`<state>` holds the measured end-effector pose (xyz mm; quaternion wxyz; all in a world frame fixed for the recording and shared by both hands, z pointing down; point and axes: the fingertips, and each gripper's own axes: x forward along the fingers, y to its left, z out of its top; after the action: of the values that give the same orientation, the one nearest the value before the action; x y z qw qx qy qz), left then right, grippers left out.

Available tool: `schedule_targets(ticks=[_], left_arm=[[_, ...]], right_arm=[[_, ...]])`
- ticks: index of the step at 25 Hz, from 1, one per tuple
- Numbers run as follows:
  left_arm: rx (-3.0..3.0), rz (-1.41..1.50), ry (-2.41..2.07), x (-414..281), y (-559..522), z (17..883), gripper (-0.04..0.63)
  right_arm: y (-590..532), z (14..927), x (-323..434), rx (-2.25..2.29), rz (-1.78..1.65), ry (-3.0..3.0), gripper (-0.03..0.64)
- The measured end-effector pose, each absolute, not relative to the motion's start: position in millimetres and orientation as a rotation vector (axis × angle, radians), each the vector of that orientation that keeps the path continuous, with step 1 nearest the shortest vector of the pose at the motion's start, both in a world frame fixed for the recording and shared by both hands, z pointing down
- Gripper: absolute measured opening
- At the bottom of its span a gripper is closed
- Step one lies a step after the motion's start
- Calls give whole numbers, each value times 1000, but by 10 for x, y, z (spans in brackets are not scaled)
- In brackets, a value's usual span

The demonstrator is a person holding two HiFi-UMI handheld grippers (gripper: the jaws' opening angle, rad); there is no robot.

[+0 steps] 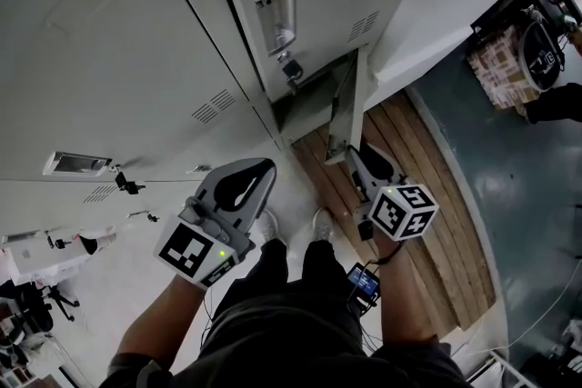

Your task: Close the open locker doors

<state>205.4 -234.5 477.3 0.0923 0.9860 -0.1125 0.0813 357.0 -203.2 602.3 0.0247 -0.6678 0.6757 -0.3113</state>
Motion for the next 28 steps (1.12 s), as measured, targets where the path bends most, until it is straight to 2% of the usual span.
schedule_targets(ticks=[28], left_arm=[[2893, 240, -461, 1576, -2628, 4790, 9]], right_arm=[[-2550, 6019, 2973, -1938, -997, 2221, 107]])
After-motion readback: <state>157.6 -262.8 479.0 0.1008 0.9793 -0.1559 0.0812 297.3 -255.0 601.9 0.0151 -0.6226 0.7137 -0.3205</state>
